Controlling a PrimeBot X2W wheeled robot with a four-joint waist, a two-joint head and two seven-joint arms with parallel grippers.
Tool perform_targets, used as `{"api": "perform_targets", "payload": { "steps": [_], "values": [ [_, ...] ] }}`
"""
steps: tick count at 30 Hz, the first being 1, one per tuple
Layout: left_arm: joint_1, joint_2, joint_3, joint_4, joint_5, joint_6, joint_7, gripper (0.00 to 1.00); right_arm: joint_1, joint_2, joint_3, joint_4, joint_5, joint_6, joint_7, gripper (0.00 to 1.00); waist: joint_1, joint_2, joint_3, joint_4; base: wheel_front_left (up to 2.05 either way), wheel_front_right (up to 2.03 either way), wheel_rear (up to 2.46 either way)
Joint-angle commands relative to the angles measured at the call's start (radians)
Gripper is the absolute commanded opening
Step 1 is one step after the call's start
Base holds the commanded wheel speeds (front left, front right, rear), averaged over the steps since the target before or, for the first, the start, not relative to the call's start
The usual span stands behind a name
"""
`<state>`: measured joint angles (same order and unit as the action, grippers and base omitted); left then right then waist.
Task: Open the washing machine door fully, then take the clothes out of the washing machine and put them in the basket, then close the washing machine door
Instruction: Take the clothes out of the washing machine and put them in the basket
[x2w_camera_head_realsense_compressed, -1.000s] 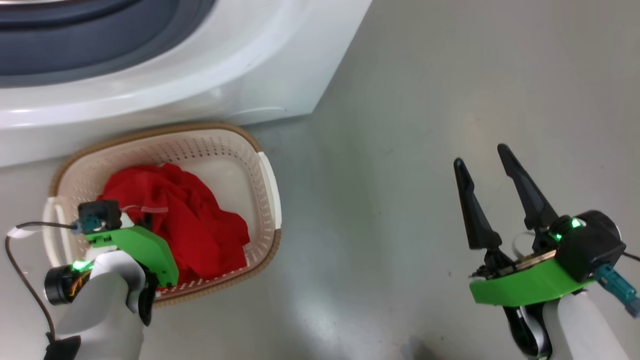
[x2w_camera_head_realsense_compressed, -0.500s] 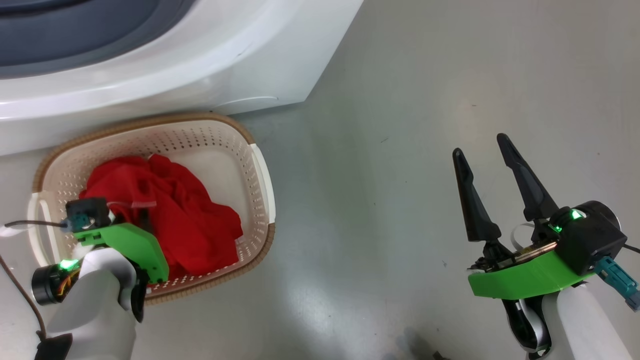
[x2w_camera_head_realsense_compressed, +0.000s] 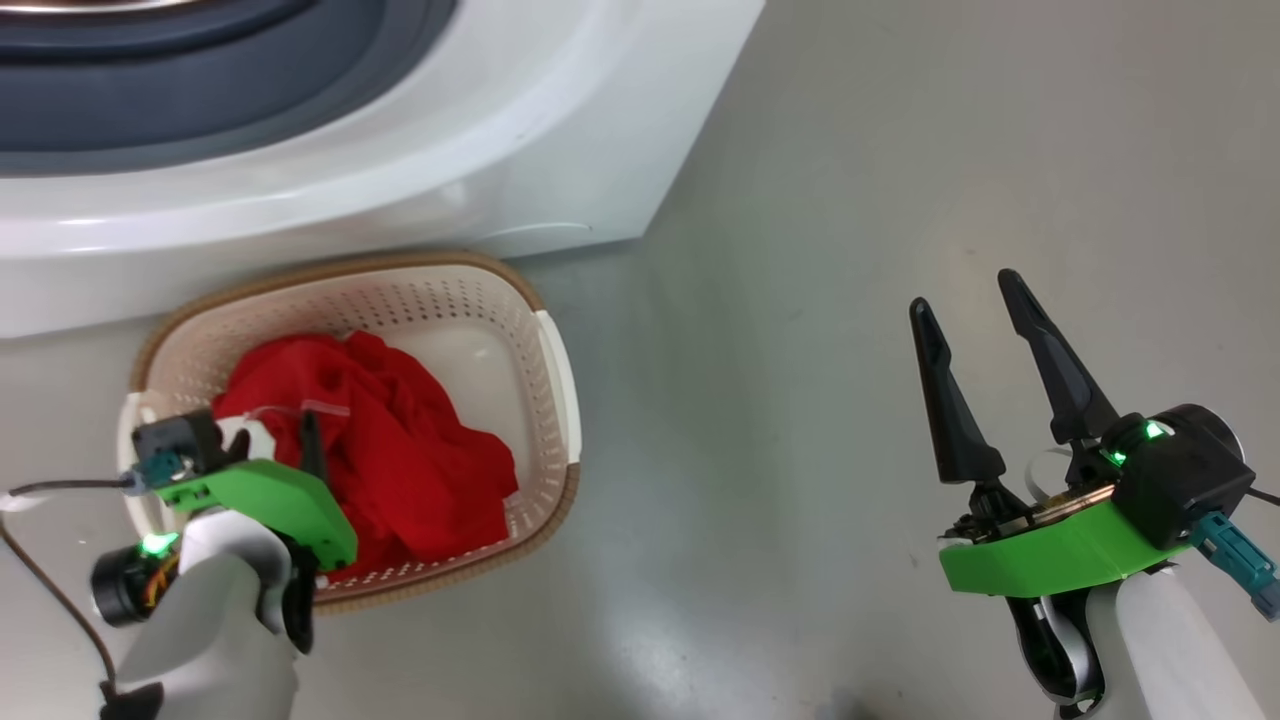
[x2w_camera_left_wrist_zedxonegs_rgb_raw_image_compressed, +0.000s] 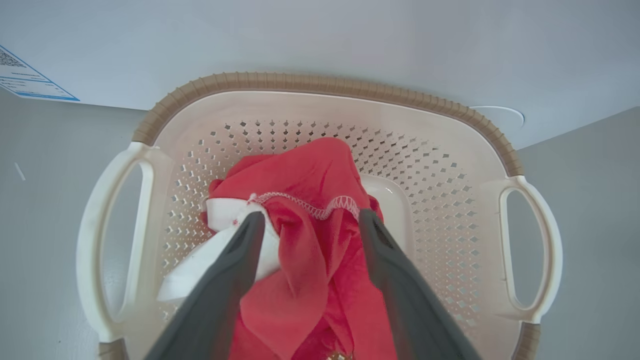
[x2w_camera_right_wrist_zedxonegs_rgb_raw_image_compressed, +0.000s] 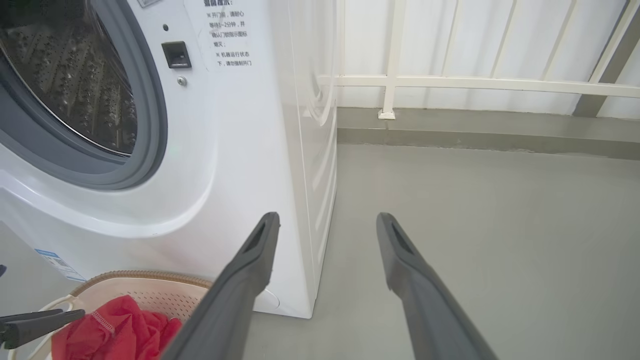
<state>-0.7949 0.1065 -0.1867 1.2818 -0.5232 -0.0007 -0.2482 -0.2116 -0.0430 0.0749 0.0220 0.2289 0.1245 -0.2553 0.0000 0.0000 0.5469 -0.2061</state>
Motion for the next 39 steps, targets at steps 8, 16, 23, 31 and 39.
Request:
{"api": "perform_targets", "payload": {
  "steps": [8,16,23,31,39],
  "values": [
    [0.093,0.004,0.04,-0.154,0.012,-0.024,-0.013,1.0,0.017,-0.007,0.004,-0.006,-0.019,0.006,-0.006,1.0,0.0,0.0,-0.077,0.066,0.0,0.0,0.0],
    [0.217,-0.022,0.109,-0.409,0.065,-0.02,-0.013,1.0,0.003,-0.007,-0.018,0.023,-0.049,0.006,-0.006,1.0,0.0,0.0,-0.153,0.109,0.0,0.0,0.0],
    [0.368,-0.048,0.192,-0.709,0.167,-0.016,-0.013,1.0,0.011,-0.007,-0.063,0.047,-0.047,0.006,-0.006,1.0,0.0,0.0,-0.236,0.151,0.0,0.0,0.0],
    [0.5,-0.056,0.213,-0.929,0.25,-0.009,-0.013,1.0,0.076,-0.007,-0.08,0.054,-0.047,0.006,-0.006,1.0,0.0,0.0,-0.323,0.175,0.0,0.0,0.0],
    [0.629,-0.056,0.23,-1.152,0.296,-0.003,-0.014,1.0,0.136,-0.007,-0.091,0.016,-0.071,0.006,-0.006,1.0,0.0,0.0,-0.38,0.174,0.0,0.0,0.0]
  ]
}}
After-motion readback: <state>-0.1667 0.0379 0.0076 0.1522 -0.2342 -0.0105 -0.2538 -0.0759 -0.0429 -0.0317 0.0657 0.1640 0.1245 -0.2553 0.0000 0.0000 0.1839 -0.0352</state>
